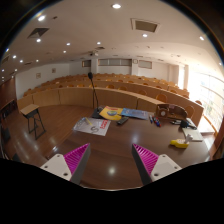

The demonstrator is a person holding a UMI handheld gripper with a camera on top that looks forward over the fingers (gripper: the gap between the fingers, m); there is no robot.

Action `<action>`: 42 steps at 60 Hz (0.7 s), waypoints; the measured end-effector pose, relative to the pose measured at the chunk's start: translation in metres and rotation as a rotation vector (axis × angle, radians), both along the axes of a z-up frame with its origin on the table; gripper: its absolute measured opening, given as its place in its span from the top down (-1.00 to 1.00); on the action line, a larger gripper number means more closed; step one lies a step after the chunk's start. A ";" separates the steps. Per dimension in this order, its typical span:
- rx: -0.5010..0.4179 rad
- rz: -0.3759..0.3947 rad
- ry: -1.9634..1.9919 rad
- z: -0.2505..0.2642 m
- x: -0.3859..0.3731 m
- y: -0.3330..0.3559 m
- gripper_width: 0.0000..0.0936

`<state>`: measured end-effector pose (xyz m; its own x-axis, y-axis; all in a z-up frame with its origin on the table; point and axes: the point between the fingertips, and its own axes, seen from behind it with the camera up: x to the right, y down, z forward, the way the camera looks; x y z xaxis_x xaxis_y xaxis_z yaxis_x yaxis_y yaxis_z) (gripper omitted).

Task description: Unplug charger

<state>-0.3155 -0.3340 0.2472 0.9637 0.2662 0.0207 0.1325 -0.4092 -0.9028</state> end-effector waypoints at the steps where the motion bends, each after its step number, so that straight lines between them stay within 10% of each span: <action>1: -0.006 -0.004 0.001 -0.009 -0.001 -0.006 -0.82; 20: -0.147 -0.109 -0.007 -0.106 0.092 0.014 -0.82; 42: -0.140 -0.441 -0.086 -0.181 0.383 0.131 -0.83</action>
<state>0.0674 -0.2034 0.0666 0.9818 -0.1619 0.0989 -0.0090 -0.5604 -0.8282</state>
